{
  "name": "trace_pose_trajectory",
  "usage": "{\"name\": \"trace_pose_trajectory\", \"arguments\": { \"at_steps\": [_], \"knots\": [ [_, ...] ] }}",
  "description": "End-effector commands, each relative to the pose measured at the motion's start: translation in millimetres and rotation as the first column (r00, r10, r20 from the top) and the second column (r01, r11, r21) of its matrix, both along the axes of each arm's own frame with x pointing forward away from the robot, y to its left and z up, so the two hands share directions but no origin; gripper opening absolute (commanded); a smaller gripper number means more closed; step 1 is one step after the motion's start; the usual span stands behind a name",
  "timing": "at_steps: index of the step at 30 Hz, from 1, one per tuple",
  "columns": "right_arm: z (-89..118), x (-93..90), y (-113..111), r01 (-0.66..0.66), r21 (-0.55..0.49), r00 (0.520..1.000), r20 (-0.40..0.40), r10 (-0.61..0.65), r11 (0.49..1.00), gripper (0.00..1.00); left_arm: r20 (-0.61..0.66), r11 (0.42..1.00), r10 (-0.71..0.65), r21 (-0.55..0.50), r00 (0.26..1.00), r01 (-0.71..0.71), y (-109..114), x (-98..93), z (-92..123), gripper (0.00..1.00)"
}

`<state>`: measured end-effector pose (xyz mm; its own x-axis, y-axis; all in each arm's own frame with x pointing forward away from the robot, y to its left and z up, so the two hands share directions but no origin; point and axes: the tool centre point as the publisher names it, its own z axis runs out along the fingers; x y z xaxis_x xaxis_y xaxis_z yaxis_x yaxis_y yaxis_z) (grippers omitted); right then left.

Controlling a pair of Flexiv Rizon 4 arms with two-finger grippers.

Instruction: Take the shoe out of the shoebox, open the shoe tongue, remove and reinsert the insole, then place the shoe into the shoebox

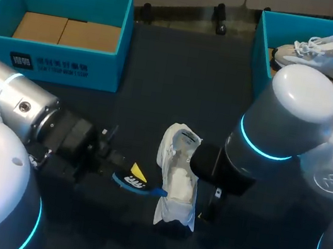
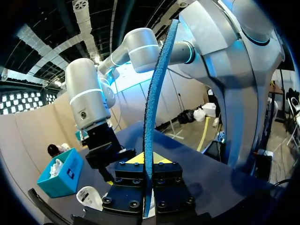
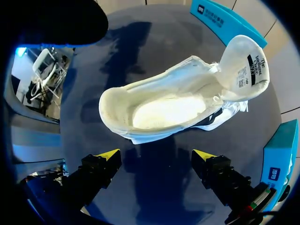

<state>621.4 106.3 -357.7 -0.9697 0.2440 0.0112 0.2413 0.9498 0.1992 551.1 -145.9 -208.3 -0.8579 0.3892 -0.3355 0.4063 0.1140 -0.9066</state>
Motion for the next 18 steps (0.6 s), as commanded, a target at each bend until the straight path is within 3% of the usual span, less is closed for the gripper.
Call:
{"name": "trace_pose_trajectory", "arguments": {
  "at_steps": [1, 7, 18],
  "knots": [
    [-1.4, -0.9, 0.6, 0.002, 0.0, 1.0, 0.002, -0.002, 1.0, 1.0, 0.001, 1.0, 0.001, 0.001, 1.0, -0.001, -0.5, -0.9, -0.8, 0.0],
    [-1.4, -0.9, 0.6, 0.002, 0.0, 1.0, 0.002, -0.002, 1.0, 1.0, 0.006, 1.0, 0.001, 0.002, 1.0, -0.001, -2.9, -1.0, -5.2, 0.0],
    [-1.4, -0.9, 0.6, 0.002, 0.0, 1.0, 0.002, -0.002, 1.0, 1.0, -0.004, 0.994, 0.014, -0.106, 1.0, -0.014, -12.5, -17.5, -23.7, 0.0]
  ]
}}
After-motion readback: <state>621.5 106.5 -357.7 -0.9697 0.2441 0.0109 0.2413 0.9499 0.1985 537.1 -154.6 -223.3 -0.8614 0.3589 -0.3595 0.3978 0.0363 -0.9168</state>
